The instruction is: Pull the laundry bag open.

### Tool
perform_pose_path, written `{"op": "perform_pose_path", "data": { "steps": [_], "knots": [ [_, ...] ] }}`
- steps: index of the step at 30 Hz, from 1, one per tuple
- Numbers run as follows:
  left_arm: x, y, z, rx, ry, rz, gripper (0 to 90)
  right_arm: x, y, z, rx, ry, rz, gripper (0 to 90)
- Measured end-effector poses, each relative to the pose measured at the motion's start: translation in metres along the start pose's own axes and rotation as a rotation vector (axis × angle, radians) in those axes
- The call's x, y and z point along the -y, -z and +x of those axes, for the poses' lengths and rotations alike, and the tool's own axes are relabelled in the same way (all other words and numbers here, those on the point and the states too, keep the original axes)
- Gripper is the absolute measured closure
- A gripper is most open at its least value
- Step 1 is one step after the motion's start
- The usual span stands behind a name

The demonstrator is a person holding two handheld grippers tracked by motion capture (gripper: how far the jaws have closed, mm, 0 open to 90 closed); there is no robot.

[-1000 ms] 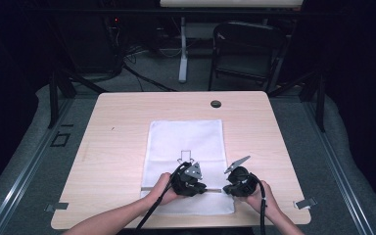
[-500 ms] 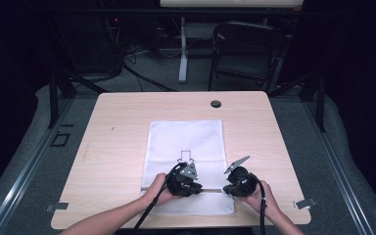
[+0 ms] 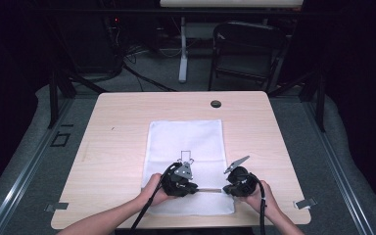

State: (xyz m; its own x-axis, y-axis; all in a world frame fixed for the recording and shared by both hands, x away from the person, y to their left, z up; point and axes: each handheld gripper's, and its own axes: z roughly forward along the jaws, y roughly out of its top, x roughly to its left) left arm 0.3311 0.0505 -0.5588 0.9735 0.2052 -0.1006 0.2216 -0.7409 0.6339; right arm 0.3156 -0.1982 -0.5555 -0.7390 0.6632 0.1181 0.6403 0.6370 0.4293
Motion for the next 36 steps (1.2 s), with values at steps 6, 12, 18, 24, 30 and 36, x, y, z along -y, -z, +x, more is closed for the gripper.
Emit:
{"op": "perform_pose_path", "data": {
  "steps": [6, 12, 18, 24, 30, 36],
  "knots": [
    [0.004, 0.005, 0.001, -0.013, 0.003, 0.010, 82.1, 0.000, 0.000, 0.001, 0.003, -0.003, -0.002, 90.0],
    [0.007, 0.008, 0.001, -0.004, 0.007, -0.007, 82.1, 0.000, 0.000, 0.001, 0.003, -0.004, -0.003, 90.0],
    [0.014, 0.014, 0.002, -0.007, 0.014, 0.001, 82.1, 0.000, 0.000, 0.001, 0.004, -0.003, -0.003, 90.0],
    [0.017, 0.017, 0.003, -0.010, 0.016, -0.007, 82.1, 0.000, 0.000, 0.001, 0.004, -0.004, -0.002, 90.0],
    [0.020, 0.020, 0.003, -0.004, 0.020, -0.006, 82.1, 0.000, 0.000, 0.001, 0.009, 0.002, 0.006, 90.0],
    [0.021, 0.023, 0.003, -0.006, 0.015, 0.000, 82.1, 0.000, 0.000, 0.001, 0.010, 0.002, 0.006, 90.0]
  ]
}}
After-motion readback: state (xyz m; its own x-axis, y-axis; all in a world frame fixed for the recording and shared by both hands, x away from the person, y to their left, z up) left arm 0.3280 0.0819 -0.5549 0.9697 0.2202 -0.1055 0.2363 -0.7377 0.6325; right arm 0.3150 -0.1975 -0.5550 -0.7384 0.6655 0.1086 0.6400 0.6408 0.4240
